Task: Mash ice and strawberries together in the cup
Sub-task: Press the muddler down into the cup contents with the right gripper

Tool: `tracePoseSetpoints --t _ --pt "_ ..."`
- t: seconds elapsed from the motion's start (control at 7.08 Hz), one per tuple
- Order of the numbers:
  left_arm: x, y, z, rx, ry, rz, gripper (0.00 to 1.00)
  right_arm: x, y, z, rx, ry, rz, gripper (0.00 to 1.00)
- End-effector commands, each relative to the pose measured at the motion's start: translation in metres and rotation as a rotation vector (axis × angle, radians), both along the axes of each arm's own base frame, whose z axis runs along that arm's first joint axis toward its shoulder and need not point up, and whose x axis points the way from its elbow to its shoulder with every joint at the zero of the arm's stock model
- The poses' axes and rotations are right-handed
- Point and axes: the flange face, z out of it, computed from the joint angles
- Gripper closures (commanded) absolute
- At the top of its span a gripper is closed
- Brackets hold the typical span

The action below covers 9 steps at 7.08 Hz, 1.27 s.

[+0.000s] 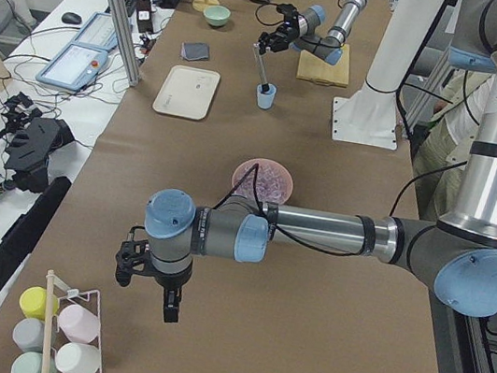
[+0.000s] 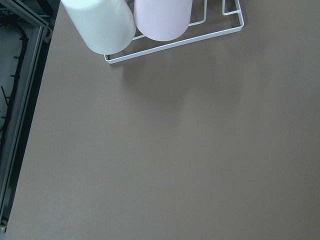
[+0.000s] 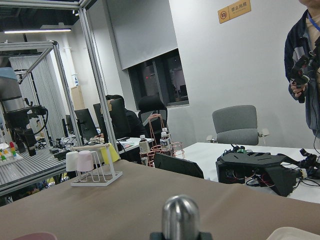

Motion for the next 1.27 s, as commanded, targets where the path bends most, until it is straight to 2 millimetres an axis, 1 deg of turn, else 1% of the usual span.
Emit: tracePoseSetpoints --t 0.0,0.14,0.56,0.85,0.99,1.13 --pt "0.000 -0.001 -0.001 0.002 0.000 0.000 0.02 0.010 -0.010 -0.002 0.003 -0.007 0.022 1.00" --pt "0.001 -0.001 -0.001 0.002 0.000 0.002 0.02 0.010 -0.010 0.000 0.002 -0.005 0.020 1.00" --pt "0.000 -0.001 -0.001 0.002 0.000 0.000 0.02 -0.007 0.007 0.012 -0.008 0.016 -0.016 1.00" --pt "0.001 0.000 0.001 -0.001 0.000 0.002 0.02 -0.017 0.007 0.021 -0.017 0.039 -0.021 1.00" --pt "0.001 0.001 0.001 -0.001 0.000 0.002 0.02 -0.016 0.007 0.022 -0.019 0.038 -0.017 1.00" --pt "0.001 0.002 0.002 -0.004 0.000 0.002 0.02 -0.021 0.004 0.027 -0.027 0.053 -0.013 1.00"
